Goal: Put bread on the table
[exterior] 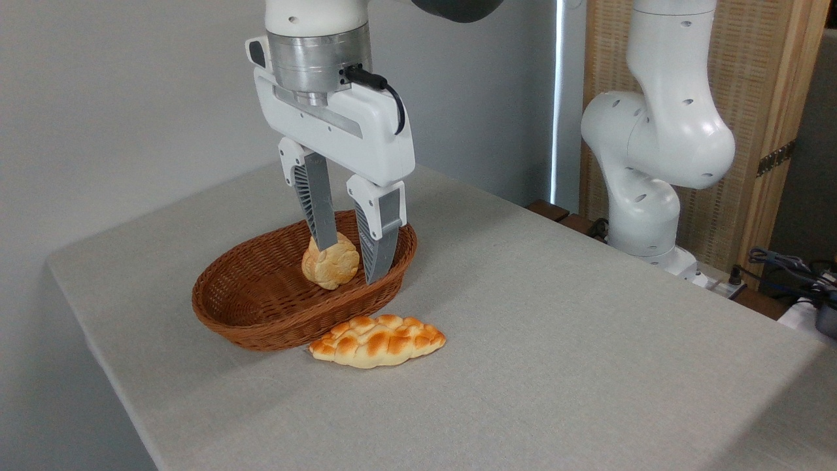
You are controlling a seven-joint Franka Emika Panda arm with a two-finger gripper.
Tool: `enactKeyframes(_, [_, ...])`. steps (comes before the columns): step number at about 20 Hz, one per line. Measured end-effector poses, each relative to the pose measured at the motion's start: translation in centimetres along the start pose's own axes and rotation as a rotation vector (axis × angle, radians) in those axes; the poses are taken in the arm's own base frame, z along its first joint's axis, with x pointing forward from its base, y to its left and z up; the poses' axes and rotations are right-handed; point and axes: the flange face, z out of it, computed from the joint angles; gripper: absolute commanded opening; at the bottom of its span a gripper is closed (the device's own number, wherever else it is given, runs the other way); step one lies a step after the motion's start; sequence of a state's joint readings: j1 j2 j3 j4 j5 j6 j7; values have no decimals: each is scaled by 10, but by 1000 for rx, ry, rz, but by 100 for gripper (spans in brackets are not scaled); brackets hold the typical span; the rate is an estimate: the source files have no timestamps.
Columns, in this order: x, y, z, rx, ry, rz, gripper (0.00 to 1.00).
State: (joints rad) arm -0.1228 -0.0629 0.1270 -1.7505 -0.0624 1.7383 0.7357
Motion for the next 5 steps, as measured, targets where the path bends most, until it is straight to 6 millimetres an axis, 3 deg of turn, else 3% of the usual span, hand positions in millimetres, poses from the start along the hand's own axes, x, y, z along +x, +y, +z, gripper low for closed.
enactKeyframes(5, [7, 6, 5, 25, -34, 33, 100])
